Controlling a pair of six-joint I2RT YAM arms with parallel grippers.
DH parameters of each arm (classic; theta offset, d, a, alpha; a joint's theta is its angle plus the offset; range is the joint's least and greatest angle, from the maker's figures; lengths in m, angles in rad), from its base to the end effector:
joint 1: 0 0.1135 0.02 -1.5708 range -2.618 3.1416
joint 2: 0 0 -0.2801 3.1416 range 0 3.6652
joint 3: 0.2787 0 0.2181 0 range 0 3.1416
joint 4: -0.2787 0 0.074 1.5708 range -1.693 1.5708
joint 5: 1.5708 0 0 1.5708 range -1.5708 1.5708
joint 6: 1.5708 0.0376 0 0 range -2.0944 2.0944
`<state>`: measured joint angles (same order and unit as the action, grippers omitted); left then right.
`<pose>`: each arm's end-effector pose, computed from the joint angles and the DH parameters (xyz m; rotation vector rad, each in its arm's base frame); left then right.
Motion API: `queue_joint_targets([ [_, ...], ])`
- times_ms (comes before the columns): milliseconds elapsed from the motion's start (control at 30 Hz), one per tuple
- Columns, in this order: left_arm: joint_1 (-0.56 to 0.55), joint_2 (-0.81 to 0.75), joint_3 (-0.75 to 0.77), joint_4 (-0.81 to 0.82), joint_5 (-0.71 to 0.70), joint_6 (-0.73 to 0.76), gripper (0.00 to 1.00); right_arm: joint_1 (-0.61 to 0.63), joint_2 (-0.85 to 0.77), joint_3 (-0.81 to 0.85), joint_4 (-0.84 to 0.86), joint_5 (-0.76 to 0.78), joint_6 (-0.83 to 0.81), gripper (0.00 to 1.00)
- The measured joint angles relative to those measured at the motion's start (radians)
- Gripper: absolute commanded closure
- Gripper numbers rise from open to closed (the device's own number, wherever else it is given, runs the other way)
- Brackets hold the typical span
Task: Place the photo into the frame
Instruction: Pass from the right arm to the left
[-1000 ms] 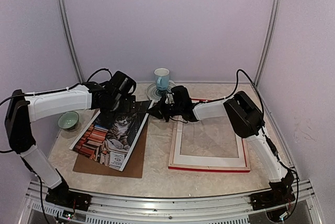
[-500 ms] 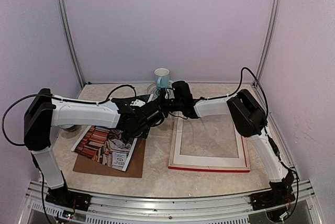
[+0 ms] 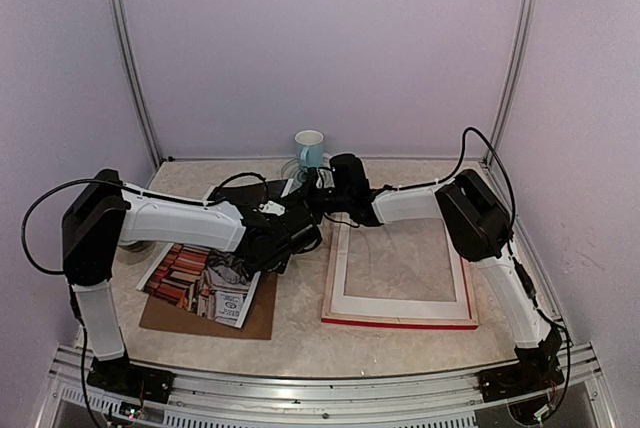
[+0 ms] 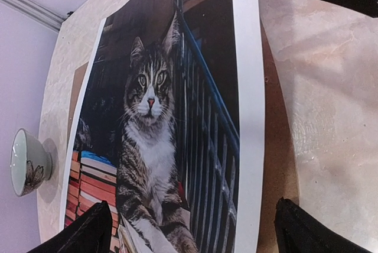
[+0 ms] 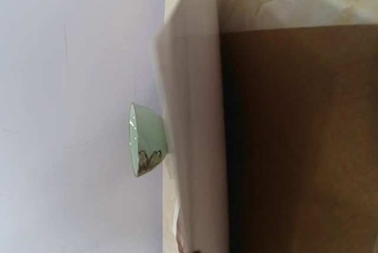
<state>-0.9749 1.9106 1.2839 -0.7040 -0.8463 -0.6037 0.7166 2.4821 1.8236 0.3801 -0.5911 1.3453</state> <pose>0.2152 -0.2672 0.2071 0.3051 2.3100 0.5388 0.3973 0.3738 0.1753 0.2055 2.3120 1.8176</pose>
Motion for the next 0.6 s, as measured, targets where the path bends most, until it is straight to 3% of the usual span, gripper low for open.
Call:
queue_joint_targets([
  [367, 0.000, 0.004, -0.016, 0.019, 0.000, -0.001, 0.29, 0.000, -0.003, -0.006, 0.008, 0.000, 0.003, 1.00],
  [600, 0.000, 0.016, -0.018, 0.028, 0.001, 0.003, 0.52, 0.000, -0.003, -0.015, 0.011, 0.000, 0.007, 1.00],
])
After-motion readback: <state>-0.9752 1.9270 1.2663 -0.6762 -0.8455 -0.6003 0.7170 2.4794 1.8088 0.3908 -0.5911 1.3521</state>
